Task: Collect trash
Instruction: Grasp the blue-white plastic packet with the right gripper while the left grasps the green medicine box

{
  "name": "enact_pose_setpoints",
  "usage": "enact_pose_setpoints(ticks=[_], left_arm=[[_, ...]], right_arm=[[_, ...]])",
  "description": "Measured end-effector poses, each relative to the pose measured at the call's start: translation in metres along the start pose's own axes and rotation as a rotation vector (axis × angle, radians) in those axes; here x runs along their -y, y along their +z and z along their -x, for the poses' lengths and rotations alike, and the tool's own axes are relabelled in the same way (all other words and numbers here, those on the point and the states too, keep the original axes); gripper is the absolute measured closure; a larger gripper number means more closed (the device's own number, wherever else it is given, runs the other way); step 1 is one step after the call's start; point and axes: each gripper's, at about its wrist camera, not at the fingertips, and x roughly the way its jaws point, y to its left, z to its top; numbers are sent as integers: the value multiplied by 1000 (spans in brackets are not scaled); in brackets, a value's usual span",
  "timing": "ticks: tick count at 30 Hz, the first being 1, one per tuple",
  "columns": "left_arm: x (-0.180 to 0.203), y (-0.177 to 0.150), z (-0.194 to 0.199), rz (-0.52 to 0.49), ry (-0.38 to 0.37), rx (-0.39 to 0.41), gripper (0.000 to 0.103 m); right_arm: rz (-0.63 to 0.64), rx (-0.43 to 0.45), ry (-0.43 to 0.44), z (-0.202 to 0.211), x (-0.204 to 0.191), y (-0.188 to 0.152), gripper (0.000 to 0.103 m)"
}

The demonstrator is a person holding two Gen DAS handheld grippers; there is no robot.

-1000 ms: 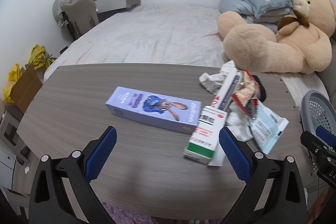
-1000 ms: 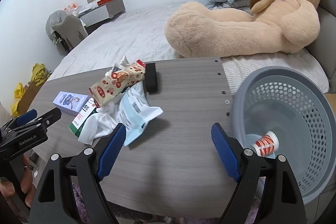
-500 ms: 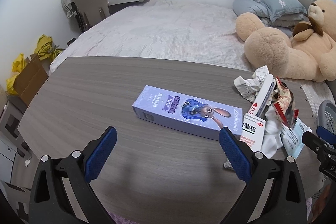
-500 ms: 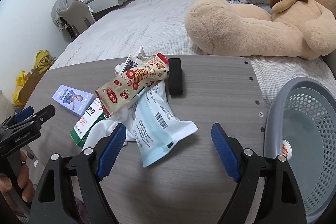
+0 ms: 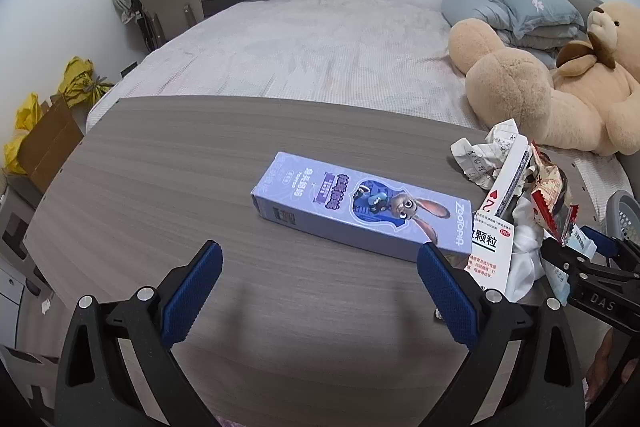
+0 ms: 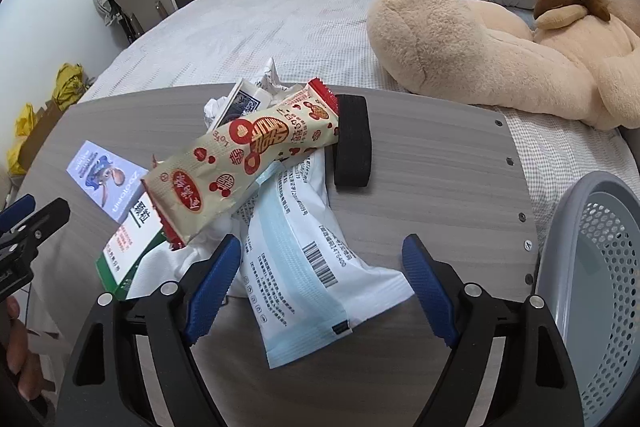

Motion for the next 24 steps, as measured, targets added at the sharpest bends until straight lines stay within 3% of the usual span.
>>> enact_pose_setpoints(ticks=[10, 19, 24], left_arm=[[7, -5, 2, -8, -21, -15, 7], [27, -13, 7, -48, -48, -22, 7], [38, -17, 9, -69, -55, -27, 7]], right_arm=[[28, 9, -1, -4, -4, 1, 30], [-37, 15, 40, 17, 12, -14, 37], [-72, 31, 17, 31, 27, -27, 38]])
